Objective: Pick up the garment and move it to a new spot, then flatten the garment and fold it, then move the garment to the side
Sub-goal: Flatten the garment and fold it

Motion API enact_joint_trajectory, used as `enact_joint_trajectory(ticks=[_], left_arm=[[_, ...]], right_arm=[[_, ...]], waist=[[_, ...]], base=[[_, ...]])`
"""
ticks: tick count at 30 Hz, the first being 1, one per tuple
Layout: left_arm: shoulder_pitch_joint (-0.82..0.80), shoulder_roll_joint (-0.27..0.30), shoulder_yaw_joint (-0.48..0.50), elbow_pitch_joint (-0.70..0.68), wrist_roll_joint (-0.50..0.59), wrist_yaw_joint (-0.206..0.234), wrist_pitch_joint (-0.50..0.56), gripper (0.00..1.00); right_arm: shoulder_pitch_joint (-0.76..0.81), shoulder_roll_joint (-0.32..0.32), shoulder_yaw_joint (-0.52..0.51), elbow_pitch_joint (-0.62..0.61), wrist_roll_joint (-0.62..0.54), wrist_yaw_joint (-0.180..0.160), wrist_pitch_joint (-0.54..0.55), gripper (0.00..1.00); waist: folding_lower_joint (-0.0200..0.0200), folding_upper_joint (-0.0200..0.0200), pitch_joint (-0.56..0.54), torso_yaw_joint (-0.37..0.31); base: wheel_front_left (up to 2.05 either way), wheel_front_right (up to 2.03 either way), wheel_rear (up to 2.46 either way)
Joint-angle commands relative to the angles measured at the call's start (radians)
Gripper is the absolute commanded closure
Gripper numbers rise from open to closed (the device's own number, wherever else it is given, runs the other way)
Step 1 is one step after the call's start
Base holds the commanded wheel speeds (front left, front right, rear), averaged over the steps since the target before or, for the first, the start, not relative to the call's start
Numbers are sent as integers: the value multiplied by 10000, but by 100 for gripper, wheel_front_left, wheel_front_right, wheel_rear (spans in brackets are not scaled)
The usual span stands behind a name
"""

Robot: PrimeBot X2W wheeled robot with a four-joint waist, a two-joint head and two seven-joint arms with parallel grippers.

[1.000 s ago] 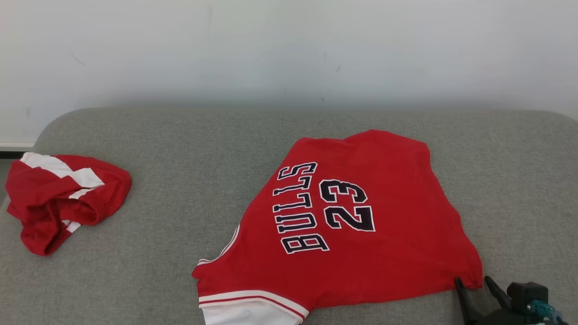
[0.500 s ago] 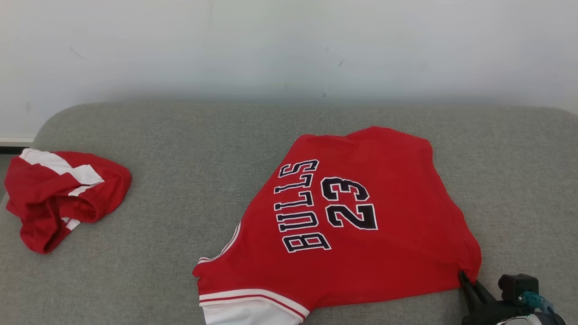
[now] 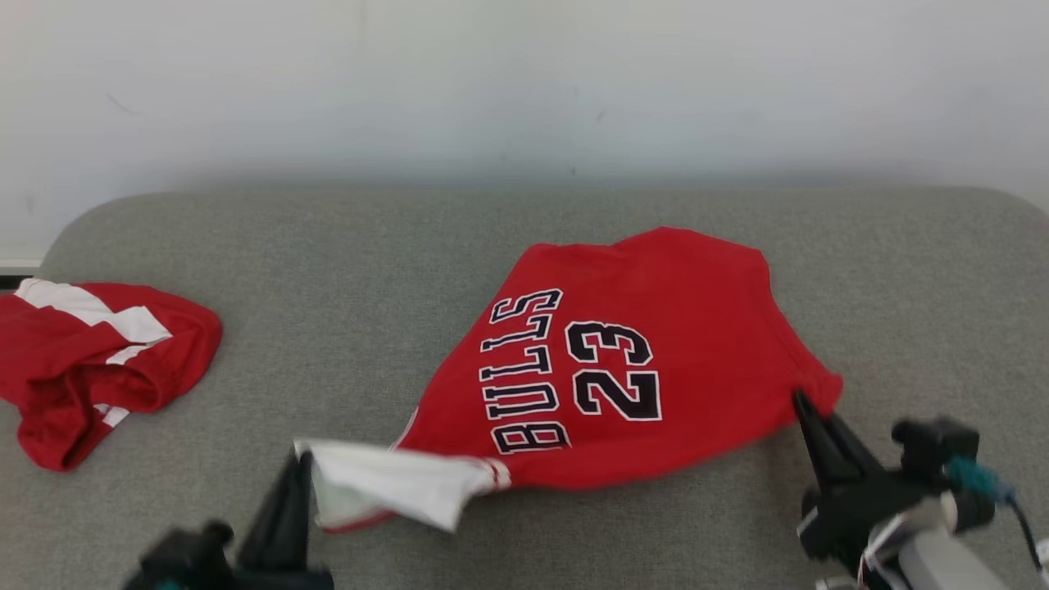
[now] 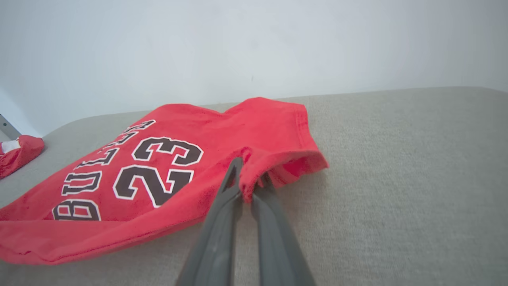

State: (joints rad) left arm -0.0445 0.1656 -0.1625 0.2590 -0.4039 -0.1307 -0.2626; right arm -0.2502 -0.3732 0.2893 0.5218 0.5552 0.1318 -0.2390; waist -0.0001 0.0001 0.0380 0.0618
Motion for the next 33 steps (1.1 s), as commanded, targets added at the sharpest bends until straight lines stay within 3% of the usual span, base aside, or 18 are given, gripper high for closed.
enact_joint_trajectory(ticks=[1,7,11,15,26,33], left_arm=[[-676,229,20,-321,76,26,92,100],[-3943,1562,-443,-926,-82,10,1221,100],[-6839,2582,-918,-584,-703,8,1903,100],[-9768,3115,-1483,138,-1508,7,2173,100],[-15882,3521,-2623,2556,-2565,7,2128,100],[-18381,3426,-3561,4054,-2775,10,1684,100]], right_arm=[[-459,-71,79,-275,153,-24,173,100],[-3023,-239,295,-738,542,-24,1212,100],[-5479,-151,219,-419,668,-24,1956,100],[-8121,-43,159,165,679,-24,2590,100],[-13730,480,17,2086,371,-24,3436,100],[-15668,691,635,3210,45,-24,3173,100]], waist=[[1,-1,185,-133],[1,-1,1291,-398],[1,-1,2541,-548],[1,-1,3656,-622],[1,-1,5429,-804],[1,-1,5864,-837]], base=[[0,0,0],[0,0,0],[0,0,0],[0,0,0],[0,0,0],[0,0,0]])
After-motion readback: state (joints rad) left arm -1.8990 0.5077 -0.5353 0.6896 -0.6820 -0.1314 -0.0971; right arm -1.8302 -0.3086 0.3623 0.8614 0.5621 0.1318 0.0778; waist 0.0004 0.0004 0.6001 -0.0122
